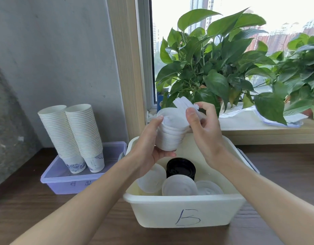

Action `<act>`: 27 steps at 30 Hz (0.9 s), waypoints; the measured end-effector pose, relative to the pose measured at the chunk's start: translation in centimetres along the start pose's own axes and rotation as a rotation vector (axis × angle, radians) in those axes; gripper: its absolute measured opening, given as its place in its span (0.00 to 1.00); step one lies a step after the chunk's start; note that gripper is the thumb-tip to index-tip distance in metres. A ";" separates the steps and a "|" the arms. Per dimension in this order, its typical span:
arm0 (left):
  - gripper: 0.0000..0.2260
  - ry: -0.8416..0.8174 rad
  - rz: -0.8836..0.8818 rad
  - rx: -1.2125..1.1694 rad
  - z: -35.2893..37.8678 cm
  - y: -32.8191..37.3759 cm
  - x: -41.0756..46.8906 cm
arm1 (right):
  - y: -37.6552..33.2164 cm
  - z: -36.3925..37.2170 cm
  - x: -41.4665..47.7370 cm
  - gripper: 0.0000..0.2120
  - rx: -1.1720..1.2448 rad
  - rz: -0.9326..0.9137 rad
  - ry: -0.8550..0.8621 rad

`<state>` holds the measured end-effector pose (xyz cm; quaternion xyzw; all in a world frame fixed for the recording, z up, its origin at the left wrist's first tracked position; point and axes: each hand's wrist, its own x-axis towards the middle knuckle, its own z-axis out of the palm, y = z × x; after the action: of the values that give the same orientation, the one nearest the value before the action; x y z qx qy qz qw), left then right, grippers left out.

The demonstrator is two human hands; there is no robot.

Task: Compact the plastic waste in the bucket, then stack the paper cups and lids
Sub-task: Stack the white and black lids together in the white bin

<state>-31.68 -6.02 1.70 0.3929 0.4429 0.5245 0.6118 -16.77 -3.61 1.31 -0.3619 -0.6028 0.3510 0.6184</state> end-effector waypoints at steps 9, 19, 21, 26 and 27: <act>0.20 0.066 0.035 0.082 -0.1 -0.3 0.0 | 0.0 -0.4 0.0 0.25 -0.027 0.048 -0.164; 0.18 0.155 0.032 0.153 -0.1 -0.2 0.2 | -0.2 -0.3 -0.1 0.14 -0.150 -0.156 0.027; 0.19 0.169 0.018 0.158 -0.2 -0.3 0.3 | -0.4 -0.4 -0.1 0.15 -0.202 -0.199 0.068; 0.16 0.191 0.009 0.151 -0.3 -0.2 0.3 | -0.9 -0.3 -0.3 0.14 -0.246 -0.275 0.116; 0.16 0.193 0.013 0.144 -0.3 -0.2 0.2 | -1.0 -0.3 -0.3 0.14 -0.220 -0.285 0.121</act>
<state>-31.86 -5.81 1.43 0.3863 0.5335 0.5310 0.5331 -16.49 -4.36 2.06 -0.3588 -0.6445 0.1693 0.6536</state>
